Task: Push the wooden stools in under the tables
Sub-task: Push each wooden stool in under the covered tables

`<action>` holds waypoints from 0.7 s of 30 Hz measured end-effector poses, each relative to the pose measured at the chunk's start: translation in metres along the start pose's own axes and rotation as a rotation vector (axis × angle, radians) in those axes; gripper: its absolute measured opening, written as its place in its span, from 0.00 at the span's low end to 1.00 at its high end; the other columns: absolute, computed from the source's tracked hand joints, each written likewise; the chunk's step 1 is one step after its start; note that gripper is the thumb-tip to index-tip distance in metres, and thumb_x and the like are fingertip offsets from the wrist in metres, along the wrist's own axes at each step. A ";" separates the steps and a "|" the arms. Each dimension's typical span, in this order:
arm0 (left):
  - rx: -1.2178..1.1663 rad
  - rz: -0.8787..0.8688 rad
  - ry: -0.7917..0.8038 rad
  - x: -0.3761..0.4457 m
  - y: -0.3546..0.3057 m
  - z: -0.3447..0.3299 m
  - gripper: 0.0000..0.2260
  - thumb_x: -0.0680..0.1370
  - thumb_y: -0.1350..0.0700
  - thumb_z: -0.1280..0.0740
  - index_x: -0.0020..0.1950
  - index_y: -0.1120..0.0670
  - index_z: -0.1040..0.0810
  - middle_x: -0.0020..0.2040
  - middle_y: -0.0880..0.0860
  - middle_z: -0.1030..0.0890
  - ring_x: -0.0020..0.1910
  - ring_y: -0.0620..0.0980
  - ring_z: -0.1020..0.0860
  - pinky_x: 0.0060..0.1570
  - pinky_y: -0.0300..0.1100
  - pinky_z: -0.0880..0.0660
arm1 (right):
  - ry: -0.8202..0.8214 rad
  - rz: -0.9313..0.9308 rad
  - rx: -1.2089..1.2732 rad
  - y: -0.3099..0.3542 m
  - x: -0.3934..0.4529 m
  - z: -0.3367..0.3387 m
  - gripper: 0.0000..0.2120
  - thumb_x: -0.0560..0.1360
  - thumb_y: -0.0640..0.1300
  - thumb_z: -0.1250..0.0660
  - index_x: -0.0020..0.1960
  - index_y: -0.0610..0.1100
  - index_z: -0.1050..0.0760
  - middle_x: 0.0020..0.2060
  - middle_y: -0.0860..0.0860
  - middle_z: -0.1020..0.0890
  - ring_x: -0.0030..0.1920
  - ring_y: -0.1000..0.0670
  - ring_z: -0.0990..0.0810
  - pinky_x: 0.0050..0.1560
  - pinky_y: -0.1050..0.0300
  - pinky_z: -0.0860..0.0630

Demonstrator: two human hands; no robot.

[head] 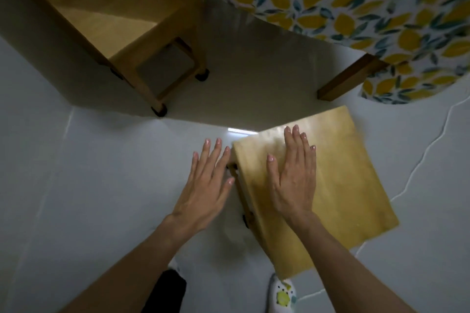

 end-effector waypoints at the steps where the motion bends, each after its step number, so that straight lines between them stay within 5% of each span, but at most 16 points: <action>1: -0.010 0.011 -0.008 -0.004 -0.017 -0.013 0.28 0.80 0.43 0.57 0.78 0.53 0.55 0.78 0.52 0.60 0.76 0.50 0.65 0.74 0.51 0.62 | 0.004 0.007 -0.006 -0.018 -0.007 0.006 0.30 0.79 0.58 0.53 0.78 0.46 0.46 0.77 0.47 0.42 0.78 0.48 0.48 0.77 0.44 0.49; 11: 0.231 0.113 -0.021 -0.039 -0.136 -0.127 0.29 0.80 0.44 0.51 0.78 0.55 0.52 0.79 0.56 0.54 0.77 0.56 0.57 0.72 0.64 0.54 | 0.101 0.238 -0.021 -0.174 -0.099 0.018 0.26 0.80 0.51 0.48 0.75 0.42 0.38 0.76 0.44 0.38 0.77 0.47 0.44 0.76 0.45 0.48; 21: 0.246 0.138 -0.038 -0.033 -0.138 -0.134 0.29 0.80 0.44 0.53 0.78 0.53 0.55 0.79 0.53 0.57 0.77 0.54 0.61 0.72 0.66 0.58 | -0.091 0.254 -0.035 -0.190 -0.107 -0.006 0.24 0.80 0.48 0.47 0.74 0.44 0.35 0.75 0.48 0.35 0.76 0.48 0.40 0.76 0.46 0.45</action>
Point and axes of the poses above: each hand's wrist, its own x-axis towards the middle knuckle, its own z-axis out of the back of the hand, y = z × x, the point moved 2 cm from there along x, towards the middle knuckle
